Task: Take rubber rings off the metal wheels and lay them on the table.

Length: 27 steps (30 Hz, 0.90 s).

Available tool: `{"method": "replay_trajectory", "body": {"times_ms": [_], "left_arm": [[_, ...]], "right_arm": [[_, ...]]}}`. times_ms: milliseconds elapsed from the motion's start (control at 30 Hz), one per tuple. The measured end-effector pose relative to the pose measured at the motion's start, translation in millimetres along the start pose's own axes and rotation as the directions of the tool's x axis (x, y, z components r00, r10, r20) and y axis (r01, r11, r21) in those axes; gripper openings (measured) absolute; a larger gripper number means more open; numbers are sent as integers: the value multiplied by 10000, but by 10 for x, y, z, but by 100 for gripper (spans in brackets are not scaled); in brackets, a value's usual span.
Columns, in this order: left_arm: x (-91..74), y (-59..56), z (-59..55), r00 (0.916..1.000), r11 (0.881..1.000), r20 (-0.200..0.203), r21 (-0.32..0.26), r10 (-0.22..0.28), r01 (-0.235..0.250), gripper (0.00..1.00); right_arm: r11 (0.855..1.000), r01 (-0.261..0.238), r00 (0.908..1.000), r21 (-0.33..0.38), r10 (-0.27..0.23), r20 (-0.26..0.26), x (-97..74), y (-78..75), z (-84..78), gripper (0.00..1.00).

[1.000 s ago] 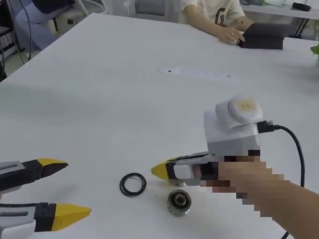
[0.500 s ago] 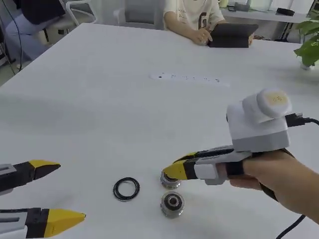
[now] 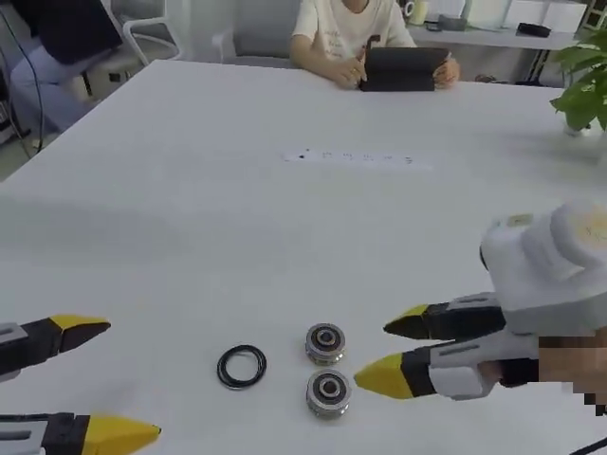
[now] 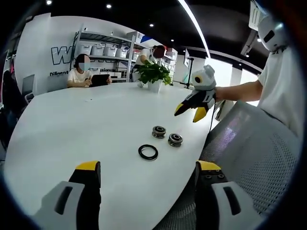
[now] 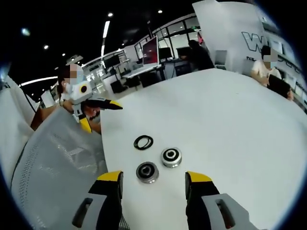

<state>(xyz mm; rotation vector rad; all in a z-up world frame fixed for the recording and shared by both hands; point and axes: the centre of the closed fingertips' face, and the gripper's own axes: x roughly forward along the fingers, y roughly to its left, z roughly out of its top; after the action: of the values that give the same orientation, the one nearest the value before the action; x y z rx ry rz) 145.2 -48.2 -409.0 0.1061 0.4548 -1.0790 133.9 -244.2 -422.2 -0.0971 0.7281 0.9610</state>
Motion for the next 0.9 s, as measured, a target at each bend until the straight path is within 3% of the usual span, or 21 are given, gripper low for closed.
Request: {"method": "replay_trajectory", "body": {"times_ms": [433,633,900], "left_arm": [[-6,-32,-17,9999,9998,-115,-155,-127,126,85],[4,-60,-9,9998,9992,-17,-346,-178,177,86],[-5,-86,-51,9999,9986,-14,-515,-133,132,87]], "right_arm": [[9970,731,9971,239,-726,-234,-191,-79,-409,61],[9945,1009,9947,266,-1004,-220,-255,-91,-533,67],[9901,1284,9915,573,-1295,153,-327,-102,-574,71]]}}
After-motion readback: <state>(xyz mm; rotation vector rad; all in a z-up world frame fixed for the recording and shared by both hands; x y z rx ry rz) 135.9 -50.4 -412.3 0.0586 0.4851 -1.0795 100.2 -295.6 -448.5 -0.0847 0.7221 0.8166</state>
